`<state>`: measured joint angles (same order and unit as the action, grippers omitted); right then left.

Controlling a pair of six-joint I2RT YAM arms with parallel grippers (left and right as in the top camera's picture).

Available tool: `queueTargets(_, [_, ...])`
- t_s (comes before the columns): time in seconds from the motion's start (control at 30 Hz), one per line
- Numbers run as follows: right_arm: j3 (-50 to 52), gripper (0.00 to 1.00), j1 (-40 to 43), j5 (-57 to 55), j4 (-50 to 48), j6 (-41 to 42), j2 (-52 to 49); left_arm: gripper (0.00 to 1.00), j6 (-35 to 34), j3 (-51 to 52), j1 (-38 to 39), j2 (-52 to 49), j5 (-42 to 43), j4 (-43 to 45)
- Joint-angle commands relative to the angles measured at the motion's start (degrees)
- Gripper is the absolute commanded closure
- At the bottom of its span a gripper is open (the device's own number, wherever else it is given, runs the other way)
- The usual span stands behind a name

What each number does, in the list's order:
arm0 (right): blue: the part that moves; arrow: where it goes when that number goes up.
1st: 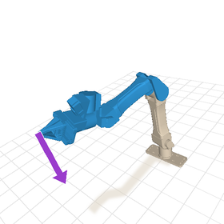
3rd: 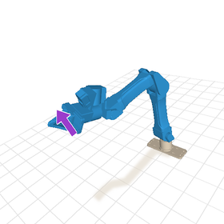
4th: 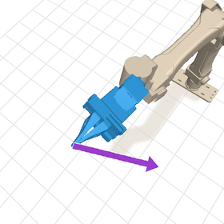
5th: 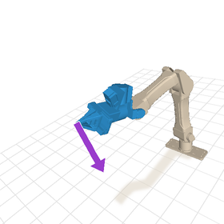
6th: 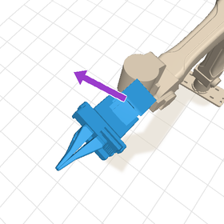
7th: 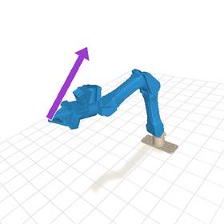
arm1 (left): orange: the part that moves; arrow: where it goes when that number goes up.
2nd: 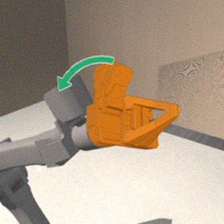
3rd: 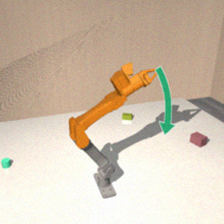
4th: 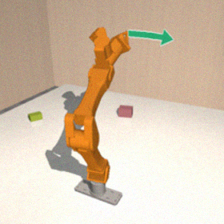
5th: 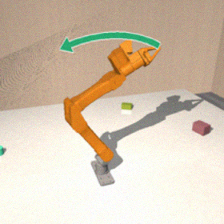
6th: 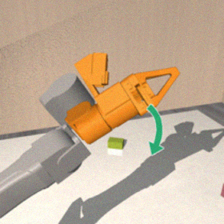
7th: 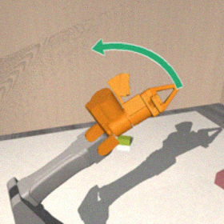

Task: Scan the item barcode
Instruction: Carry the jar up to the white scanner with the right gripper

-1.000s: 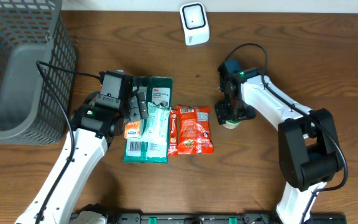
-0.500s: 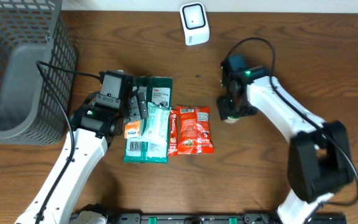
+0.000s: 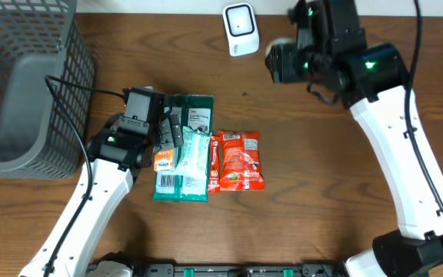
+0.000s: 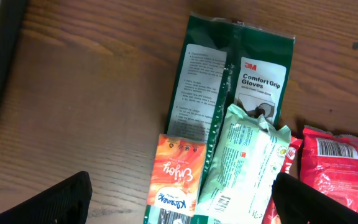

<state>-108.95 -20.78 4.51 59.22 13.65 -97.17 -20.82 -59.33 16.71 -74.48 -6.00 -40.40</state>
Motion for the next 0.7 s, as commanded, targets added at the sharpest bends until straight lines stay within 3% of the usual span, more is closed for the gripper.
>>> queueTargets(0.0, [-1.6,0.65,-0.7,0.5,-5.0,0.9,-2.5,0.07,-0.3,-1.2,0.0,0.0,-0.7,0.0])
queueTargets(0.3, [-1.6,0.68,-1.1,0.5,-22.3,1.4,-15.6,0.07,-0.3,-1.2,0.0,0.0,-0.7,0.0])
queueTargets(0.57, [-1.6,0.75,-1.2,-0.1,-48.4,1.3,-27.5,0.07,-0.3,-1.0,0.0,0.0,-0.7,0.0])
queueTargets(0.67, [-1.6,0.76,-1.4,-5.7,-57.9,2.2,-31.8,0.07,-0.3,-0.9,0.0,0.0,-0.7,0.0])
